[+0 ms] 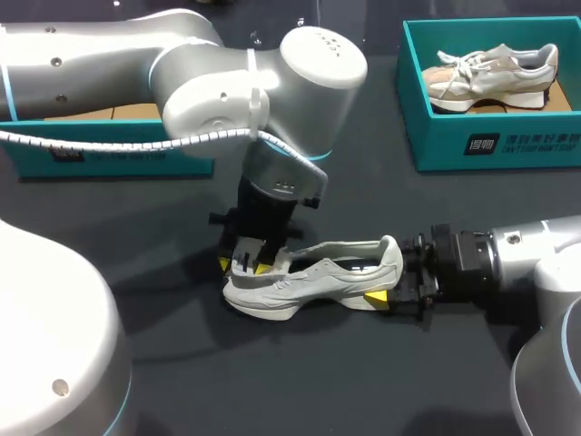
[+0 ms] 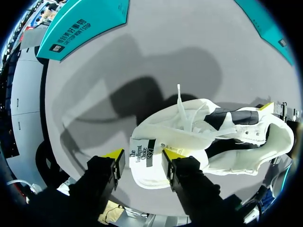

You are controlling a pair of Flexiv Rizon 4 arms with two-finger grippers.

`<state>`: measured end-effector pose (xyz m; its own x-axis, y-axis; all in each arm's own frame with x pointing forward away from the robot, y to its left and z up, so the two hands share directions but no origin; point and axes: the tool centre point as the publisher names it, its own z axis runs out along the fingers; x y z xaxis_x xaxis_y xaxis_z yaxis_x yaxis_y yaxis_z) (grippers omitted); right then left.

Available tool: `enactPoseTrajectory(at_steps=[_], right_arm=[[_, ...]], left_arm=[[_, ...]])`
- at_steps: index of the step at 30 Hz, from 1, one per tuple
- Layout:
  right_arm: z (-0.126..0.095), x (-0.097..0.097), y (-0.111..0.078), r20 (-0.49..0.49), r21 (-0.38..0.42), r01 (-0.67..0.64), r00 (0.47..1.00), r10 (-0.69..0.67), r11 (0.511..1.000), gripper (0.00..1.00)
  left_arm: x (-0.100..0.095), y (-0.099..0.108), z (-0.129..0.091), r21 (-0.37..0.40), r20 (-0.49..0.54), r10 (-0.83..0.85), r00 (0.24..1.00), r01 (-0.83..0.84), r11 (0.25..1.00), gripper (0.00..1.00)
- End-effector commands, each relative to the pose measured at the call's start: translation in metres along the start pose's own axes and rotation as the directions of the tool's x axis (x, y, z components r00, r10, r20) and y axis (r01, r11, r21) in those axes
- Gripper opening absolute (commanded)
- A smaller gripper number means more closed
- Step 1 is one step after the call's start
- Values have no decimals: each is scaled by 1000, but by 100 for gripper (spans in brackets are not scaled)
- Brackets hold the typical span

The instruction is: Take the shoe out of the shoebox, open the shoe tongue, remove and reinsert the insole, then place the shoe into the shoebox

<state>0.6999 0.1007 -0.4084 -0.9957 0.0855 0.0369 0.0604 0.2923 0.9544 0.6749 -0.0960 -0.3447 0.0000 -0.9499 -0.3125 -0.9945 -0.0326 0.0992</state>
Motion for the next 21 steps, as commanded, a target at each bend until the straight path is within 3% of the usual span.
enactPoseTrajectory(at_steps=[1,9,14,21], right_arm=[[-1,-1,-1,1,2,-1,1000,1,1000,0],[-1,-1,-1,1,2,-1,1000,1,1000,0],[-1,-1,-1,1,2,-1,1000,1,1000,0],[-1,-1,-1,1,2,-1,1000,1,1000,0]], left_arm=[[-9,0,3,2,-10,1,1000,-1,1000,67],[-29,-6,-10,-4,-52,11,999,-11,1000,69],[-33,-15,-50,13,-164,72,984,-71,997,64],[-16,-23,-110,69,-260,236,936,-226,972,62]])
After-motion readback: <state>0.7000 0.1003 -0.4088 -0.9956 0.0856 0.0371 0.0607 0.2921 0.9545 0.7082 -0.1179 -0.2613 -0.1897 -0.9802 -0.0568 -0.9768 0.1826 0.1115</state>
